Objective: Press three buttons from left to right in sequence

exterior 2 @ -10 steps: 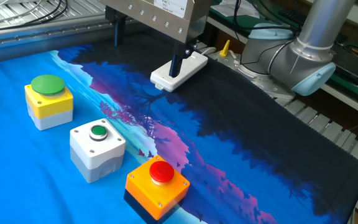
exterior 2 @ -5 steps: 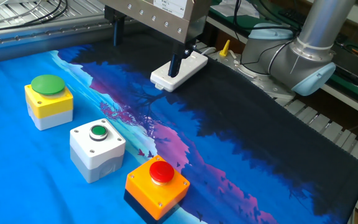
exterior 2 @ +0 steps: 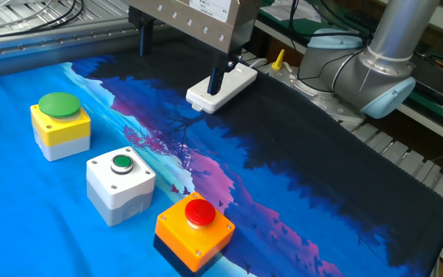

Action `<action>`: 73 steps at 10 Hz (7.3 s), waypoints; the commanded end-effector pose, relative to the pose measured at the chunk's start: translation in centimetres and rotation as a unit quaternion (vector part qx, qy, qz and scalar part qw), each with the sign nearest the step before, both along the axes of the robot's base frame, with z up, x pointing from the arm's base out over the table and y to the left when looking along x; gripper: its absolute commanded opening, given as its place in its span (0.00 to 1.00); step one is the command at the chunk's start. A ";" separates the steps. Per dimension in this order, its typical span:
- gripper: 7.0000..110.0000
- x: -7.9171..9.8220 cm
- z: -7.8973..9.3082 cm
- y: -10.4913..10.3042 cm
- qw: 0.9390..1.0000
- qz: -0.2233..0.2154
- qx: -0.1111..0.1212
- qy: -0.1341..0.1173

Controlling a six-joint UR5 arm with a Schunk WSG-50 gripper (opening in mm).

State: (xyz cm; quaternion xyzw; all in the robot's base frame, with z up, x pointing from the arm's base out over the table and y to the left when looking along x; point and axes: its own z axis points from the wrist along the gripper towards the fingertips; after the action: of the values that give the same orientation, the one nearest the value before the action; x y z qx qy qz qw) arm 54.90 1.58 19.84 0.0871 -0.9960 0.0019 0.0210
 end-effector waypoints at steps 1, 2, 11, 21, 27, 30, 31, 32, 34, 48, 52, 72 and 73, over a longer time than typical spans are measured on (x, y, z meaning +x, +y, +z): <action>0.00 0.0 0.1 0.2 1.000 0.002 0.005 0.000; 0.00 0.0 0.1 0.2 1.000 0.002 0.004 0.000; 0.00 1.1 1.1 2.4 1.000 0.000 0.001 -0.003; 0.00 3.3 1.7 5.3 1.000 0.028 -0.009 0.005; 0.00 5.4 1.7 5.2 0.999 0.021 -0.011 -0.038; 0.57 5.7 1.8 8.1 0.997 0.032 0.046 -0.046; 0.57 5.7 1.7 7.4 0.998 0.036 0.032 -0.044; 0.97 5.8 1.6 7.3 0.998 0.039 0.031 -0.048; 0.97 6.3 1.6 7.0 0.997 0.040 0.026 -0.056; 0.57 6.0 1.6 3.3 0.997 0.023 -0.054 -0.045; 0.00 5.9 2.0 4.1 0.998 0.025 -0.048 -0.044; 0.00 1.3 -0.2 -3.7 0.994 0.029 -0.004 -0.101; 0.00 0.7 -0.4 -3.7 0.995 0.021 0.001 -0.095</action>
State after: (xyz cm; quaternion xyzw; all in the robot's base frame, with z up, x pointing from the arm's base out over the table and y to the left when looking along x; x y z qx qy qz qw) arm 56.87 -1.95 19.77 0.1224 -0.9892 0.0254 -0.0767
